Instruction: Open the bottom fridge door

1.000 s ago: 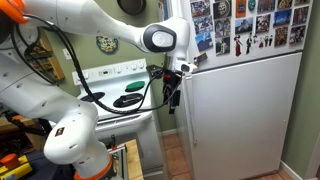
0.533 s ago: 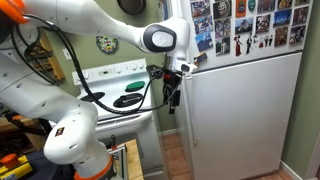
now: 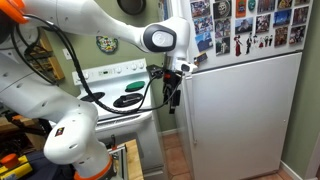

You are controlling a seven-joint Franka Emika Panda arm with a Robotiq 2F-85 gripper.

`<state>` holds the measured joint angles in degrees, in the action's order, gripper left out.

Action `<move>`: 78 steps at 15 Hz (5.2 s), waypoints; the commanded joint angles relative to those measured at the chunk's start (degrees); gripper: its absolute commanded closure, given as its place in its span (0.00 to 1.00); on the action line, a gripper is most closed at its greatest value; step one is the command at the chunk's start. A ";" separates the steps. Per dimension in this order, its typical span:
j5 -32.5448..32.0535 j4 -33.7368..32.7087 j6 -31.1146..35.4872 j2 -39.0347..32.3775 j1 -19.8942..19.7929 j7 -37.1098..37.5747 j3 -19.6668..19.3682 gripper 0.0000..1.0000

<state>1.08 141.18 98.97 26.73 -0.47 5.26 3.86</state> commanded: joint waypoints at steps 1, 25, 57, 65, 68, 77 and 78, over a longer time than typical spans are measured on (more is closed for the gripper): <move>0.16 -2.21 1.43 -1.53 0.60 -0.16 -0.61 0.00; -5.84 -11.58 24.70 -13.29 3.68 -34.68 -4.34 0.00; 39.93 -9.23 24.66 -15.49 8.45 -107.85 -10.13 0.00; 48.08 -9.21 23.39 -17.30 6.53 -116.48 -9.24 0.00; 50.59 -9.48 22.42 -18.37 6.08 -118.09 -8.78 0.00; 56.87 -9.95 19.08 -19.75 4.99 -124.51 -7.67 0.00; 57.61 -10.05 18.85 -20.02 4.86 -124.93 -7.56 0.00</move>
<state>55.92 131.87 119.90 7.92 5.98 -116.59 -4.62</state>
